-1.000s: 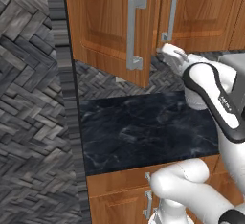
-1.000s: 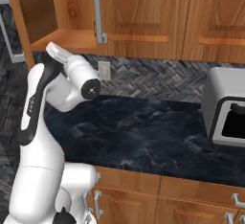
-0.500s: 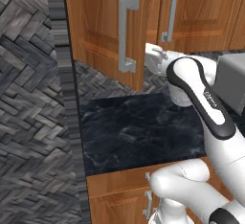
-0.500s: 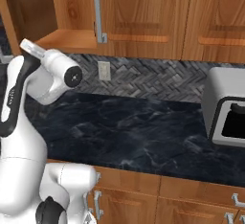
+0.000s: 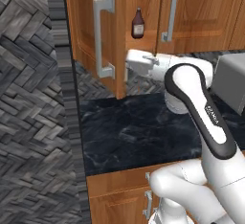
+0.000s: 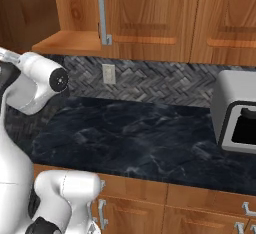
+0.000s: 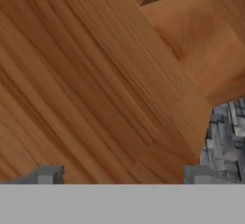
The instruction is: The dining table condiment station is running low on ketchup. Refill the condiment station by opening the cabinet and taking the ketchup from the cabinet and placing it on the dining table.
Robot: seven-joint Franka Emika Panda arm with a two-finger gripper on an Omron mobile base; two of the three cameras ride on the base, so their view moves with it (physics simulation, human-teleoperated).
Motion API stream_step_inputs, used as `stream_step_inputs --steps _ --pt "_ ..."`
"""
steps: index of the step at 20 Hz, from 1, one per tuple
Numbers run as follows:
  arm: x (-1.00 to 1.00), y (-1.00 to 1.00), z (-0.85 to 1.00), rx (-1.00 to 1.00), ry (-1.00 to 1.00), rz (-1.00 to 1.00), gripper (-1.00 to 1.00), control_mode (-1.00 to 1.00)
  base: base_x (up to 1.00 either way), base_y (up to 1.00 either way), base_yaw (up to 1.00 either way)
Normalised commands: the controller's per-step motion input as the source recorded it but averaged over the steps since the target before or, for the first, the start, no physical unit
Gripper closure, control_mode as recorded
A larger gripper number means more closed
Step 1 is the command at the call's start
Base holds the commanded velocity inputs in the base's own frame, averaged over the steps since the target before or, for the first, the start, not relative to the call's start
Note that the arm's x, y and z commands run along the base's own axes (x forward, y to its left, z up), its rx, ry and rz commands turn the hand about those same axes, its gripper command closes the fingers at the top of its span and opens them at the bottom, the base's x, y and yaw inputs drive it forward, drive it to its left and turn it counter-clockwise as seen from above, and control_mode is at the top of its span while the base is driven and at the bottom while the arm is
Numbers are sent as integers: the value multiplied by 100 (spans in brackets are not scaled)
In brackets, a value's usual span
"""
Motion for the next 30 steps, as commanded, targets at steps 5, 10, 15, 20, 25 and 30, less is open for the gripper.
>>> stream_step_inputs --steps 5,10,15,20,25,30 --pt "-1 77 0 -15 -1 0 -100 -100 0 0 0" --pt "3 54 -9 -15 1 1 -100 -100 0 0 0" --pt "-22 -35 -7 -7 -18 -3 -100 -100 0 0 0" --pt "-64 -98 0 -1 -28 -16 -100 -100 0 0 0" --pt "-66 -100 0 0 -25 -20 -100 -100 0 0 0" --pt "-8 -100 18 0 -17 -38 -100 -100 0 0 0"
